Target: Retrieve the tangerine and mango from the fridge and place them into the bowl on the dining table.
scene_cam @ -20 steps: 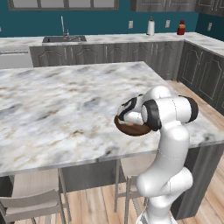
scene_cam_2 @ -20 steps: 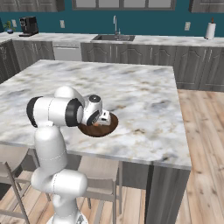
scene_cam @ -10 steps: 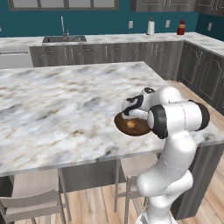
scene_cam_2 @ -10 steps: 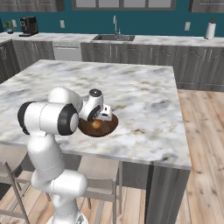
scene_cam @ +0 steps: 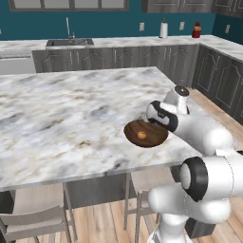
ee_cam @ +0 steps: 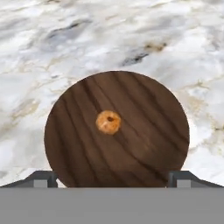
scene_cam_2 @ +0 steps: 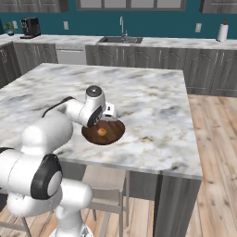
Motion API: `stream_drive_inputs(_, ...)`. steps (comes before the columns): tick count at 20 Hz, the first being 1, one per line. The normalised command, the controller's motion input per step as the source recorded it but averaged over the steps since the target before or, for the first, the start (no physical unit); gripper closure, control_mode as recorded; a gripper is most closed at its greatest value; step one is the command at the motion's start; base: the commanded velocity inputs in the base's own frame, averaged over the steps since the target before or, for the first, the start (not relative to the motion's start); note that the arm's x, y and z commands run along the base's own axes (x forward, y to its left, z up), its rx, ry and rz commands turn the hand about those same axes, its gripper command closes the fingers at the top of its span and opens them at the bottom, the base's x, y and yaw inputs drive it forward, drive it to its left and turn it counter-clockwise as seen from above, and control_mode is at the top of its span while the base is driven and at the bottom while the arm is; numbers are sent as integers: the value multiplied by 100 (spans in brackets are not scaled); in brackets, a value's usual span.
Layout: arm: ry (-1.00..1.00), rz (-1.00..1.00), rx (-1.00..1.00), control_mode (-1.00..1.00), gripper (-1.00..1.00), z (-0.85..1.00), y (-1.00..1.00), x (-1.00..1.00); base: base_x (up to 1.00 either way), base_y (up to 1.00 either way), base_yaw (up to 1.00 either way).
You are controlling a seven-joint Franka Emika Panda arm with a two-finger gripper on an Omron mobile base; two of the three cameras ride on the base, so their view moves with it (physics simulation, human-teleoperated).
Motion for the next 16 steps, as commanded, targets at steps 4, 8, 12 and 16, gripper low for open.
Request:
stream_drive_inputs(4, -17, 0, -5, -100, -100, 100, -12, -100, 0, 0, 0)
stream_drive_inputs(8, -14, 0, -5, -100, -100, 100, -17, -100, 0, 0, 0)
stream_drive_inputs(12, -16, 0, -3, -100, -100, 100, -18, -100, 0, 0, 0)
stream_drive_inputs(16, -16, 2, -3, -100, -100, 81, -3, -100, 0, 0, 0)
